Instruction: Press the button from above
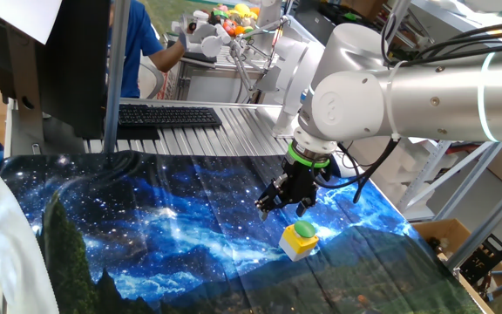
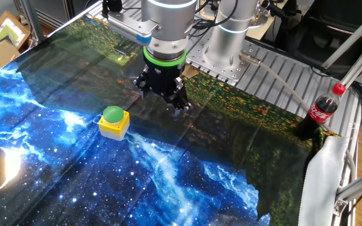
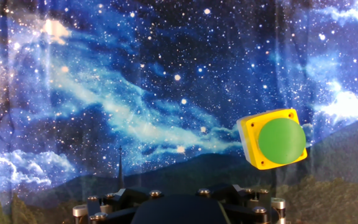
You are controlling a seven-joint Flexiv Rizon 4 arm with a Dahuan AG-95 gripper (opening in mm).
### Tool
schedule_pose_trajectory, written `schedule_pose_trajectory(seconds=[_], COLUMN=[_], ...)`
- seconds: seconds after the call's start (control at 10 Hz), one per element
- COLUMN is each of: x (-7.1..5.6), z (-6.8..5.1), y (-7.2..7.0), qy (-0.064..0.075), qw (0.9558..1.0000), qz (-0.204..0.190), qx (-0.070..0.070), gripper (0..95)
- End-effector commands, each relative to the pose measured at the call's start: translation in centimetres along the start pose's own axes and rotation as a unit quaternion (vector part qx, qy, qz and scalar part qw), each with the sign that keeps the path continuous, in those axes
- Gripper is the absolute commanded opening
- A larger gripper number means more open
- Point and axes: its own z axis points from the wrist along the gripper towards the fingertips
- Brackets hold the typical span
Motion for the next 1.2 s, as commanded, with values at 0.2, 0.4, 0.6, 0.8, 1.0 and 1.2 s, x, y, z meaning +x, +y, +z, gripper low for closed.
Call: schedule_pose_trajectory(seconds=[0.2,0.4,0.6,0.8,1.0,1.2], x=[0.02,0.03,0.03,0.03,0.03,0.02], z=[-0.01,-0.03,-0.04,-0.04,-0.04,-0.04], y=[-0.02,-0.03,-0.03,-0.03,-0.03,-0.03], qy=[0.064,0.065,0.066,0.068,0.068,0.068], qw=[0.9970,0.9970,0.9970,0.9969,0.9969,0.9968], qz=[0.041,0.041,0.040,0.040,0.040,0.040], qx=[0.010,0.010,0.010,0.010,0.010,0.010], gripper=[0.0,0.0,0.0,0.0,0.0,0.0])
